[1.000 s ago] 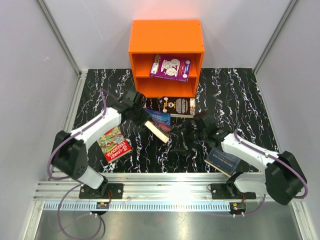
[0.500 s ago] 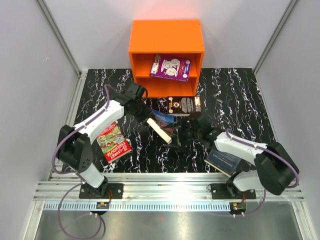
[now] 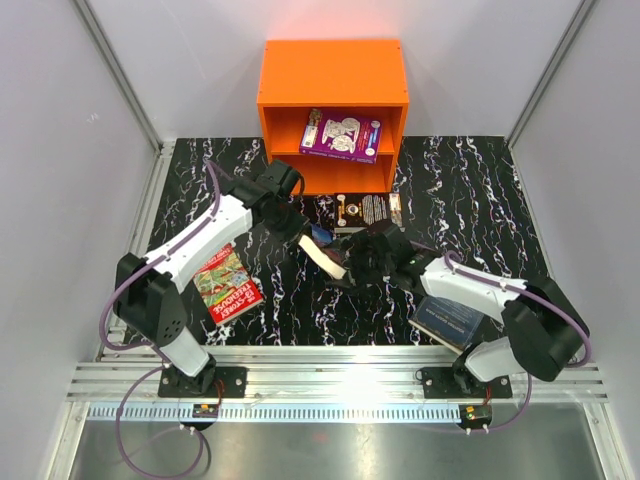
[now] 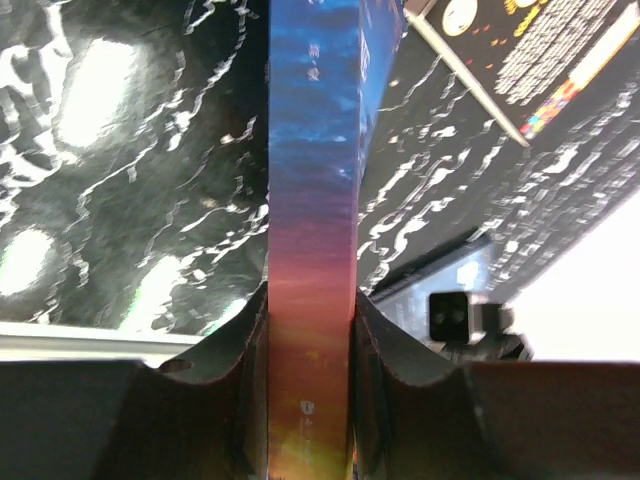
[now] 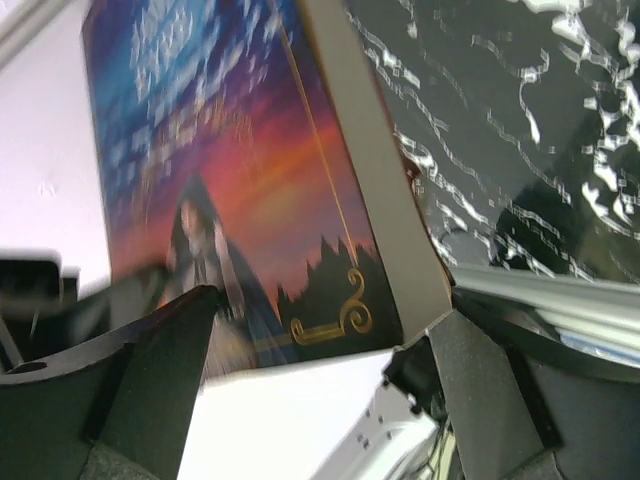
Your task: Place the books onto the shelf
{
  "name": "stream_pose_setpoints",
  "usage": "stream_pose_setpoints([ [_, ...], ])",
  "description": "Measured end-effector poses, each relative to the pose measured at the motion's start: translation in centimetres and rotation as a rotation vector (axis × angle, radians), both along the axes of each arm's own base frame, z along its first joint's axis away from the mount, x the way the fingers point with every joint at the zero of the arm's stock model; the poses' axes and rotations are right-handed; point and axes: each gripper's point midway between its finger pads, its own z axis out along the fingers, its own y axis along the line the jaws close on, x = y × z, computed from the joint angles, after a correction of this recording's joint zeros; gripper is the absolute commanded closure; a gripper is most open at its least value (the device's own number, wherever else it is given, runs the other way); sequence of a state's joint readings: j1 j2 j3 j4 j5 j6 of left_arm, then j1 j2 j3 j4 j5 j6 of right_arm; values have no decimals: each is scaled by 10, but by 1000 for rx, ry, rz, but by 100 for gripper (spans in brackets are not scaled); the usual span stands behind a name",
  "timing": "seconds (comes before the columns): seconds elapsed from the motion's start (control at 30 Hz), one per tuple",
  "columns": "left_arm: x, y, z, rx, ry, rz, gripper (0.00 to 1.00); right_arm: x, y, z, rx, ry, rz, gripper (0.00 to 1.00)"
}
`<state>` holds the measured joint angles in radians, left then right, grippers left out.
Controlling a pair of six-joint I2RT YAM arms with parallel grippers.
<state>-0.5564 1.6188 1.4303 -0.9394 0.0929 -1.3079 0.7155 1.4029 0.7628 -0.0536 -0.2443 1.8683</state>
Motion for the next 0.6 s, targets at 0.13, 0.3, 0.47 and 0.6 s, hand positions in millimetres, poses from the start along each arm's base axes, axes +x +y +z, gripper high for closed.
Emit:
stream_pose_setpoints([
  [0.13, -10, -3, 13, 72, -14, -21, 100, 7, 3, -8, -21, 6, -21, 11],
  [0.3, -24, -13, 21, 134, -28, -53, 100, 9, 0, -12, -38, 14, -40, 16],
  [0.47, -45, -26, 21, 172, -32, -85, 100, 0, -8, -29, -61, 57, -54, 20],
  [0.6, -65, -39, 25, 174, -33, -117, 100, -9, -18, -45, -93, 82, -68, 23],
])
